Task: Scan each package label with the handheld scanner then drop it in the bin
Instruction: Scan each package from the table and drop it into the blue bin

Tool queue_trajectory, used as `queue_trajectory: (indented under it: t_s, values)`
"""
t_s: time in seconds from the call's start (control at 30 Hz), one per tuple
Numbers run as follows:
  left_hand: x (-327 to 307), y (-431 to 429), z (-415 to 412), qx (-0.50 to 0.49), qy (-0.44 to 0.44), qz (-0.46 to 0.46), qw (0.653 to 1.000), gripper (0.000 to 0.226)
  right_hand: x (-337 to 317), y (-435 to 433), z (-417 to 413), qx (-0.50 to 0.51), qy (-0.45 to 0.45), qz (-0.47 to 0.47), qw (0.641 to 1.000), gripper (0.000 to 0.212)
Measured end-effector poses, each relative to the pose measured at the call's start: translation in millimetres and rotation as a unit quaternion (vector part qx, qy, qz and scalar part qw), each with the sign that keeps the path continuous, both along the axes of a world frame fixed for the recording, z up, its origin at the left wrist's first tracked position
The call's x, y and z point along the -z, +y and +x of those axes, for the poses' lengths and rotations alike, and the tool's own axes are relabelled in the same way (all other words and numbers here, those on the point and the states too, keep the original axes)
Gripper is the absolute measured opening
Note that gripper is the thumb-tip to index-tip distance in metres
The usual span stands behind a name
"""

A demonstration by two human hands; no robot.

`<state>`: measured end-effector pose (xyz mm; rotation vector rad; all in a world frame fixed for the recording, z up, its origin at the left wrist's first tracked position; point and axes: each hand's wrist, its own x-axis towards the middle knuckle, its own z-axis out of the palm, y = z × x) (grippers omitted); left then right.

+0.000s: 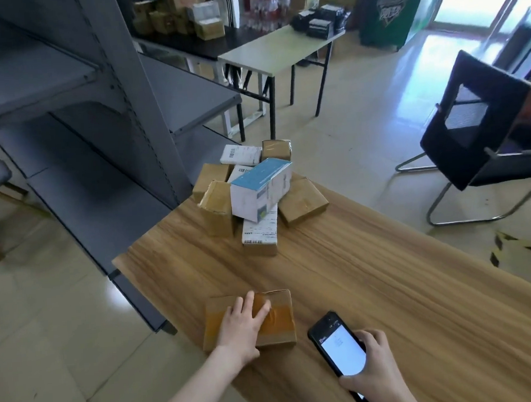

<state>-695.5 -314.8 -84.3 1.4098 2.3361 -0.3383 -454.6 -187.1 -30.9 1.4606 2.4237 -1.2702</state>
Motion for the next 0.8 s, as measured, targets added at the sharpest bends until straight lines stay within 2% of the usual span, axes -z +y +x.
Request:
queue_trajectory:
  t_s: [0.2, 0.4, 0.5, 0.63, 0.73, 0.8]
  values:
    - [-13, 10, 66, 0.043, -0.01, 0.021, 0.999, 0.103, -8, -10, 80, 0.033, -0.007, 0.008, 0.999, 0.092]
    - [-40, 22, 87, 0.084, -0.062, 0.065, 0.992, 0.079, -12, -16, 125, 0.043, -0.014, 0.021, 0.999, 0.094]
    - [-55, 29, 85, 0.068, -0.105, 0.121, 0.985, 0.06, -12, -15, 133, 0.049, -0.007, 0.021, 0.999, 0.095]
    - [-63, 35, 75, 0.065, -0.072, 0.202, 0.975, 0.05, -11, -15, 130, 0.049, -0.002, 0.018, 0.999, 0.095]
    - [-59, 40, 60, 0.03, -0.018, 0.198, 0.98, 0.054, -12, -12, 119, 0.047, 0.0, 0.015, 0.999, 0.093]
    - [-55, 42, 50, -0.007, -0.001, 0.141, 0.99, 0.075, -13, -7, 109, 0.048, 0.0, 0.012, 0.999, 0.093]
